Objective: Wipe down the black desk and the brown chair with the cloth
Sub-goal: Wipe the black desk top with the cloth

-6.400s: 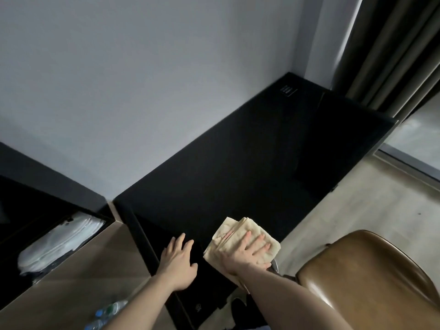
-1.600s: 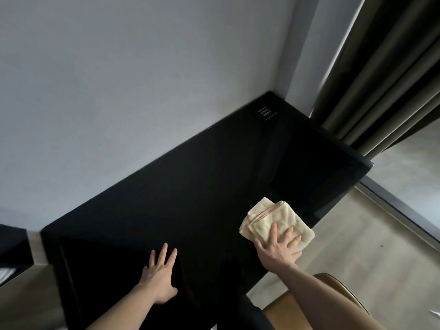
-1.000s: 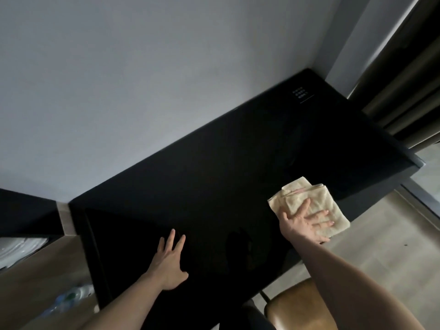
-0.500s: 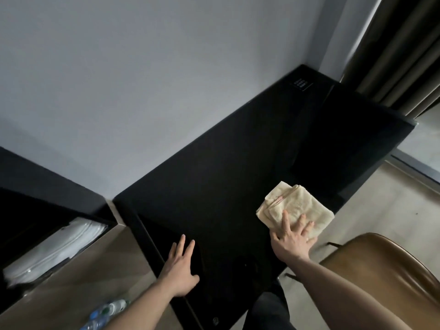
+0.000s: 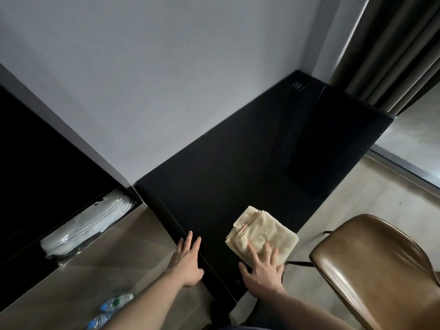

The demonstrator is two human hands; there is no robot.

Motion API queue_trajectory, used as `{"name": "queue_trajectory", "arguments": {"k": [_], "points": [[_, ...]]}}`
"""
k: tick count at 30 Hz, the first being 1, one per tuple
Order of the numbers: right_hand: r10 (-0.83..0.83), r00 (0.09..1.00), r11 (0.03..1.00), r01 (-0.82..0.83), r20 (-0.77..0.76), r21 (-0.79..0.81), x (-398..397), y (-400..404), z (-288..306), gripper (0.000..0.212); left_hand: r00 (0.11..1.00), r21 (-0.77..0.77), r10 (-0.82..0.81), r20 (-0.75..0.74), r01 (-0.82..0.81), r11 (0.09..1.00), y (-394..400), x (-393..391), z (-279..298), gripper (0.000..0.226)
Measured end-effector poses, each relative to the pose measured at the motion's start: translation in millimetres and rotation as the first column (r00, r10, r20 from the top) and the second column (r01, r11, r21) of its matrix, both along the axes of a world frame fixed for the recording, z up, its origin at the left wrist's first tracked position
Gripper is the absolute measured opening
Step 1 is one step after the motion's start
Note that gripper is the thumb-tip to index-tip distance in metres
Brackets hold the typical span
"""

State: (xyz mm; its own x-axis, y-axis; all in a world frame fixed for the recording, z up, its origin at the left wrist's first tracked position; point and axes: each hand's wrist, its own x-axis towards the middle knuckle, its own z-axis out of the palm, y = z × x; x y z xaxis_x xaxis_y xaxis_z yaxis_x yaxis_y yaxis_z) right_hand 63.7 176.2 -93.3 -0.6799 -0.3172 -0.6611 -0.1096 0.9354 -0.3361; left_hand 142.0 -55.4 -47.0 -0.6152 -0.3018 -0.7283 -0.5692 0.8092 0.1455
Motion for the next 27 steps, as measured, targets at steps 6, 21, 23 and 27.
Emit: {"name": "queue_trajectory", "arguments": {"k": [6,21,23,27], "points": [[-0.475,0.879,0.880,0.475,0.036,0.015,-11.4,-18.2,12.0,0.099,1.000,0.030,0.010,-0.028,-0.009,1.000,7.5,-17.7,4.9,0.096],[-0.836,0.459,0.525,0.828,0.300,0.196,-129.8,-53.0,6.8,0.145,0.993,0.017,0.110,-0.047,-0.109,0.994,26.4,-107.7,8.9,0.093],[-0.863,0.420,0.468,0.874,0.280,0.131,-152.8,-46.7,-9.6,0.156,0.986,0.031,0.157,-0.050,-0.155,0.987,32.2,-121.5,9.3,0.091],[-0.864,0.422,0.481,0.853,0.274,0.202,-203.0,-28.6,7.1,0.147,0.967,0.071,0.251,-0.046,-0.247,0.966,51.4,-148.5,13.3,0.090]]}}
